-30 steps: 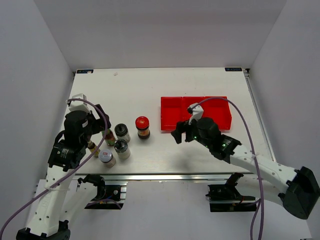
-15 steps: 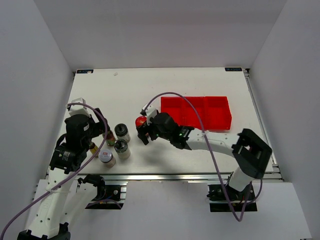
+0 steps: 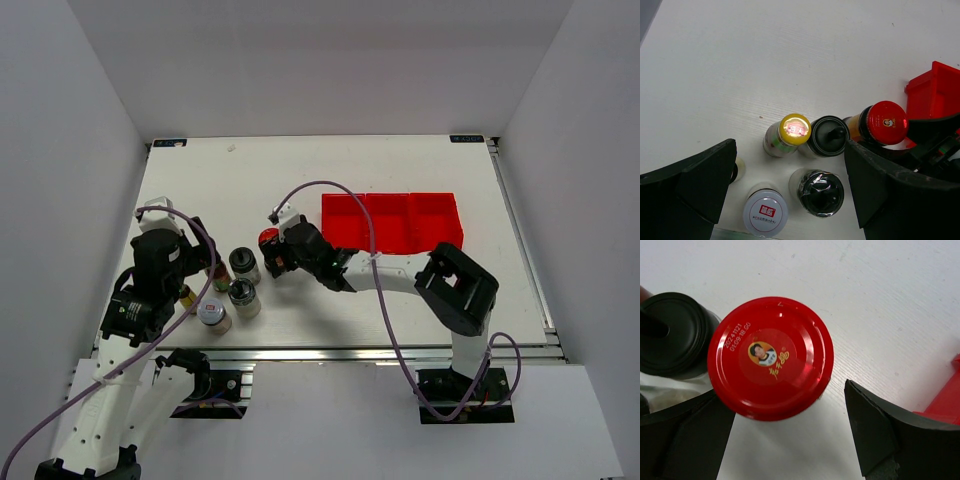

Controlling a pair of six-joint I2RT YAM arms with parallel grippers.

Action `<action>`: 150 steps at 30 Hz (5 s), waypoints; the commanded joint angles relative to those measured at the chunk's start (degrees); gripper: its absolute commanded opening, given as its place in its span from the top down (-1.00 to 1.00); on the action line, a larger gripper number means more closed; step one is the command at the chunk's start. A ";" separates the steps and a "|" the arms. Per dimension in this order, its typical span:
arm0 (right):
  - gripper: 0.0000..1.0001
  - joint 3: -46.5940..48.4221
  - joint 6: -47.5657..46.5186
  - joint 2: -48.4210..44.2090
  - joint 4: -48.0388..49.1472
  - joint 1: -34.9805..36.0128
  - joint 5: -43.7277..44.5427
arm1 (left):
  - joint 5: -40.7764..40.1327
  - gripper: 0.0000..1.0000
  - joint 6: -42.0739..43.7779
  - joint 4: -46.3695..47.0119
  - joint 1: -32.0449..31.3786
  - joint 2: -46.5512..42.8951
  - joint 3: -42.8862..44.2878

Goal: Organize the condiment bottles

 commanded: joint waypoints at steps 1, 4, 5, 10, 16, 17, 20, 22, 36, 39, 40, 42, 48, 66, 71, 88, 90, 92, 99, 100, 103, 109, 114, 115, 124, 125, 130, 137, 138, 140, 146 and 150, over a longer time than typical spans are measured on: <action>-0.79 3.94 -0.22 2.22 6.32 0.09 0.52 | -0.49 -0.96 -0.15 0.74 -0.02 0.10 -0.42; -0.79 5.08 -2.06 3.80 7.90 0.18 -2.21 | -0.49 -0.96 -0.06 0.74 0.06 0.27 -0.51; -0.79 5.44 -2.07 4.07 8.51 0.18 -2.47 | -0.49 -0.96 -0.06 0.74 0.06 0.36 -0.50; -0.79 7.28 -1.19 5.83 8.87 0.09 -0.54 | -0.31 -0.96 0.02 0.74 0.06 0.54 -0.68; -0.28 5.44 1.09 3.73 9.92 0.18 3.23 | -0.49 -0.96 0.11 0.83 0.06 0.62 -0.59; -0.21 4.83 1.36 3.02 10.27 0.18 3.85 | -0.49 -0.96 0.02 0.83 -0.02 0.62 -0.68; 0.11 2.28 1.80 0.04 11.16 0.18 4.82 | -0.49 -0.96 0.02 0.83 -0.02 0.71 -0.59; 0.23 1.14 2.24 -2.59 10.81 0.18 5.17 | -0.66 -0.96 0.02 0.74 0.06 0.89 -0.59; 0.37 -4.92 1.01 -27.98 -3.78 -13.06 13.17 | -0.05 -0.96 0.02 0.74 0.06 0.98 -0.68; 0.39 -6.77 0.92 -31.42 -6.06 -22.01 10.81 | 0.04 -0.96 0.11 0.83 0.06 1.06 -0.68; 0.39 -7.30 0.83 -31.96 -6.16 -24.15 10.45 | -0.05 -0.96 0.11 0.83 0.06 1.15 -0.68; 0.40 -7.92 0.40 -32.49 -6.60 -29.67 9.31 | 0.21 -0.96 0.11 0.91 0.06 1.50 -0.59; 0.40 -6.87 -2.42 -29.43 -6.07 -38.75 7.02 | 0.57 -0.96 0.02 0.04 0.06 6.15 1.16; 0.39 -7.21 -0.75 -20.54 -0.45 -50.18 2.98 | 3.55 -0.96 0.81 1.79 -0.02 9.15 2.75; 0.25 -11.16 -1.54 -19.22 4.12 -50.36 3.59 | 3.12 -0.96 1.25 1.79 0.06 9.15 2.75; -0.78 -14.34 -2.86 -17.28 7.65 -50.54 2.98 | 3.99 -0.96 1.87 1.53 -0.02 9.15 1.69; -0.78 -13.72 -3.03 -18.69 6.59 -50.54 2.54 | 3.99 -0.96 1.87 1.44 0.06 9.06 1.61; -0.78 -12.93 -3.39 -20.71 4.66 -50.45 2.45 | 3.99 -0.96 1.87 1.36 0.06 8.63 1.52; -0.79 -11.26 -2.95 -26.15 -5.27 -50.45 3.07 | 4.96 -0.96 1.78 1.53 -0.02 7.04 1.25; -0.79 -11.61 -3.03 -27.12 -5.72 -50.53 2.45 | 4.96 -0.96 1.78 1.44 0.06 6.87 1.25; -0.79 -11.79 -2.77 -32.30 -8.44 -50.10 -2.71 | 5.40 -0.96 1.78 1.44 0.06 6.43 1.25; -0.79 -9.33 -7.68 -40.22 -16.62 -35.66 -8.63 | 4.79 -0.96 1.17 0.83 0.06 5.81 1.34; -0.79 -7.22 -7.27 -36.28 -19.08 -20.32 -15.55 | 4.70 -0.96 0.90 0.83 -0.02 4.58 1.08; -0.79 -6.96 -7.08 -34.96 -18.30 -15.60 -18.18 | 4.00 -0.96 0.73 0.83 0.06 4.49 0.99; -0.79 -5.98 -6.29 -17.14 -4.86 4.29 -18.28 | 1.89 -0.96 -0.15 0.04 -0.02 3.61 1.25; -0.79 -5.99 -6.11 -15.72 -3.19 5.27 -18.29 | 1.89 -0.96 -0.15 0.12 0.06 3.53 1.25; -0.79 -2.40 -7.52 -6.15 4.38 11.24 -8.57 | 1.80 -0.96 -0.15 -0.05 0.06 3.79 1.08; -0.79 -0.19 -2.07 0.99 10.80 11.43 -4.05 | 0.75 -0.96 -0.33 0.04 0.06 3.79 0.81; -0.79 -0.01 -1.89 1.61 11.41 11.43 -4.84 | 0.57 -0.96 -0.41 0.04 -0.02 4.05 0.81; -0.79 0.25 -1.10 3.10 13.61 11.51 -7.47 | 0.48 -0.96 -0.50 -0.05 -0.02 4.40 0.81; -0.78 -0.19 -0.05 5.47 19.06 12.22 -11.35 | 0.57 -0.96 -0.50 -0.23 0.06 4.93 0.99; -0.77 0.70 1.80 6.80 20.47 12.66 -10.92 | 0.57 -0.96 -0.50 -0.14 0.06 5.02 0.81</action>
